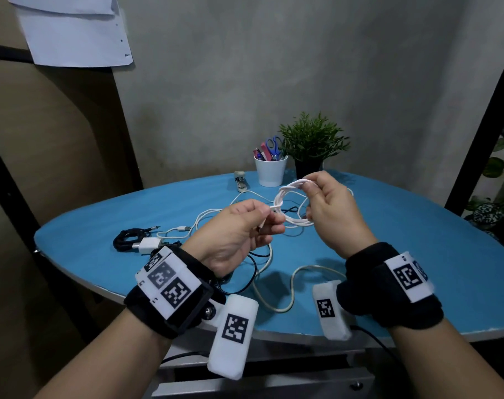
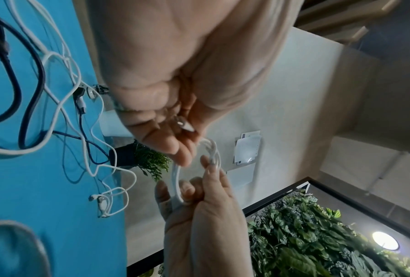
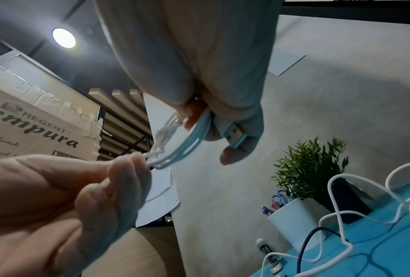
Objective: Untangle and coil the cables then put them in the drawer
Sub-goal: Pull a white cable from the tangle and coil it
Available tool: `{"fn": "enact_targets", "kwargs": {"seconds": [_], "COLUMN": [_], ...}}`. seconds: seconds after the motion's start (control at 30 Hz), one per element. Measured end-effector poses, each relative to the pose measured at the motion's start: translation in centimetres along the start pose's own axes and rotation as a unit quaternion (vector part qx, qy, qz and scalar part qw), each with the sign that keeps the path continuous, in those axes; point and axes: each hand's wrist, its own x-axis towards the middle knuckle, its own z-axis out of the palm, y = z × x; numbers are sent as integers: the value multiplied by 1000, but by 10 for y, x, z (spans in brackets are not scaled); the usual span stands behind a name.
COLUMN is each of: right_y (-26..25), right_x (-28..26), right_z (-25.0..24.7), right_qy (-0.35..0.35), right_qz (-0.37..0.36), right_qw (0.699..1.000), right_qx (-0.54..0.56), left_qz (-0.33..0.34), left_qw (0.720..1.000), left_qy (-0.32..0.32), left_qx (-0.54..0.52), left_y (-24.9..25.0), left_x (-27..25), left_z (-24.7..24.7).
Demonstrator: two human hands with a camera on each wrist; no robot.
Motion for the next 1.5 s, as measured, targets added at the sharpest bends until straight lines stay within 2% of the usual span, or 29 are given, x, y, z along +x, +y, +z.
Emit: {"fn": "enact_targets", "kwargs": {"seconds": [0.07, 0.13, 0.17, 0.23, 0.27, 0.3, 0.33, 0.43, 0.53, 0.63, 0.93, 1.1, 1.37, 1.5], "right_y": [1, 1, 0, -1, -2, -4, -5, -10, -11, -10, -5, -6, -11, -12], "right_x": [3, 4, 3, 1, 0, 0, 0, 1, 0, -2, -10, -11, -8, -8], "right_z": [-1, -1, 0, 3, 4, 5, 6, 8, 9, 10, 9, 0, -3, 1], "right_qy": [20, 27, 27, 20, 15, 10, 5, -6, -8, -19, -74, -113, -97, -54], "right_qz": [11, 27, 41, 79, 97, 111, 122, 137, 128, 136, 195, 205, 251, 219], "right_qw": [1000, 998, 996, 985, 977, 968, 961, 948, 954, 959, 942, 920, 887, 893], "right_qx": [22, 51, 74, 150, 189, 223, 248, 288, 269, 250, 263, 315, 375, 389], "left_qz": [13, 37, 62, 126, 157, 182, 193, 176, 144, 132, 121, 108, 144, 152], "left_qw": [998, 984, 966, 905, 873, 856, 861, 916, 957, 978, 991, 993, 987, 984], "left_qy": [-42, -46, -26, 35, 74, 106, 126, 152, 136, 111, 55, 36, 40, 78], "left_qx": [50, 166, 250, 405, 457, 472, 453, 327, 212, 113, -16, -41, -60, -49], "left_y": [2, 2, 1, 0, 0, -1, -2, -9, -14, -15, -12, -7, -10, -8], "left_x": [-4, -4, -4, 0, 1, 1, 1, 4, 8, 6, 7, 8, 6, 7], "left_z": [-1, -3, -4, -6, -6, -4, -3, 3, 9, 11, 5, -1, 3, 4]}}
